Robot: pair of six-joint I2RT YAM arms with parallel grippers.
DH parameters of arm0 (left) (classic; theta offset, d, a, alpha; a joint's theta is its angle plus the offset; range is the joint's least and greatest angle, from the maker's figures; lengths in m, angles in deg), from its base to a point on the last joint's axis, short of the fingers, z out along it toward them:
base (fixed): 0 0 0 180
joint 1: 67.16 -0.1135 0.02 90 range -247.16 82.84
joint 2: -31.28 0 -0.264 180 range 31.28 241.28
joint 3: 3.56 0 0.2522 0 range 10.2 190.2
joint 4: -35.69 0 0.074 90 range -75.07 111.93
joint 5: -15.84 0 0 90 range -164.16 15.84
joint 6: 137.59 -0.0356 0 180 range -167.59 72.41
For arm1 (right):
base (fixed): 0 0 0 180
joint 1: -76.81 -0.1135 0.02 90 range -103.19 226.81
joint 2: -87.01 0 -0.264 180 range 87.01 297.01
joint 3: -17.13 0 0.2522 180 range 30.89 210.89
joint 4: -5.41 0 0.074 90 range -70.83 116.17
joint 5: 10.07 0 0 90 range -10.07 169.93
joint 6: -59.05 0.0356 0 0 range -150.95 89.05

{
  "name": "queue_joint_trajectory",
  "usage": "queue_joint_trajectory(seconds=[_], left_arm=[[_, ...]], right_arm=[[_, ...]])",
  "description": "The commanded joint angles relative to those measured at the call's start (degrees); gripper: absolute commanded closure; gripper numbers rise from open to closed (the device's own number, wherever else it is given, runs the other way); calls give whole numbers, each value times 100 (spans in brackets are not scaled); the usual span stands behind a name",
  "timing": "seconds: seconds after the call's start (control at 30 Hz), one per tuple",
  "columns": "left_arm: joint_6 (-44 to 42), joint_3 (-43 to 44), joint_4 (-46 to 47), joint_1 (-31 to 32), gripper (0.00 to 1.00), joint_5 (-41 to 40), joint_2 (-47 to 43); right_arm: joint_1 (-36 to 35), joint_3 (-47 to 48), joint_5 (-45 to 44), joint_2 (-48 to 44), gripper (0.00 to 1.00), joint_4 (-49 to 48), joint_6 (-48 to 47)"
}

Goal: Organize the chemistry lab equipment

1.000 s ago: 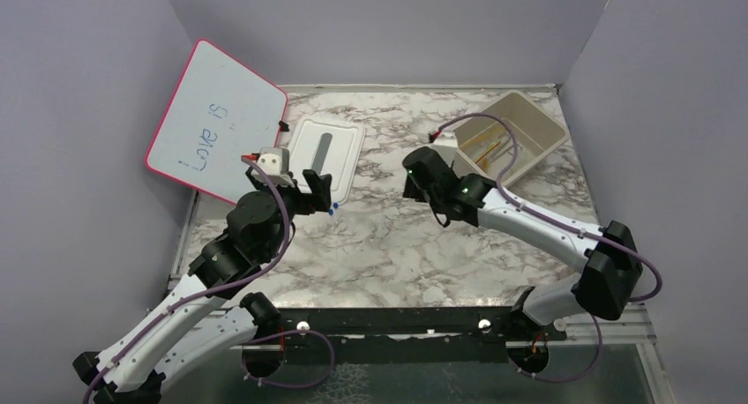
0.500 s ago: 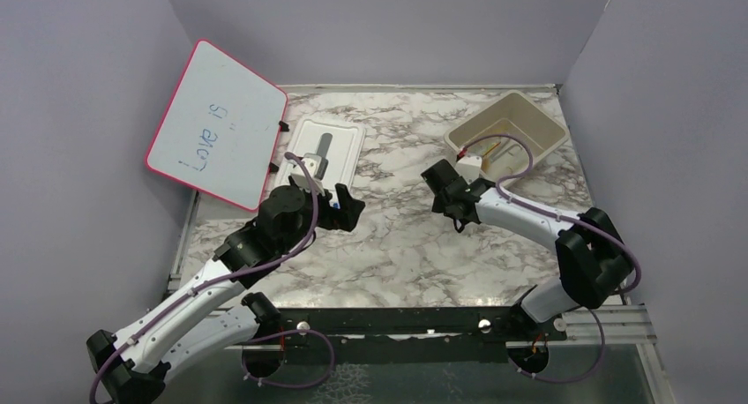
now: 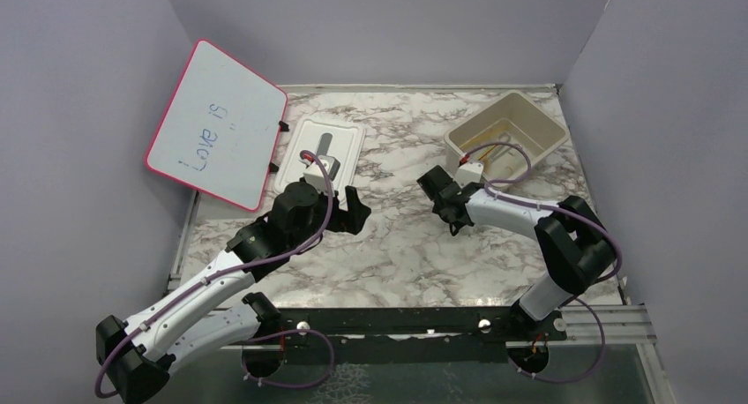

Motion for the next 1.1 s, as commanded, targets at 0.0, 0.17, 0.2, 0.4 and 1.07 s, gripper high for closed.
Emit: queue_joint_trajectory(seconds=[0.0,0.17,0.2,0.4,1.07], left_arm=[[56,-51,13,-10,13,121,15],[77,-55,-54,-10,13,127,-20],[85,-62,-56,-8,13,131,-27],[118,-74,-71,-9,13,158,-72],[239,-105,-113,-6,15,248,-24]], right_arm=[[-2,-249,-167,11,35,-340,87],[0,-310,-165,-45,35,-328,170],[-6,-283,-213,-30,35,-237,272],[-2,-157,-255,141,35,107,516],[-6,-450,1561,-908,41,-484,-1245]])
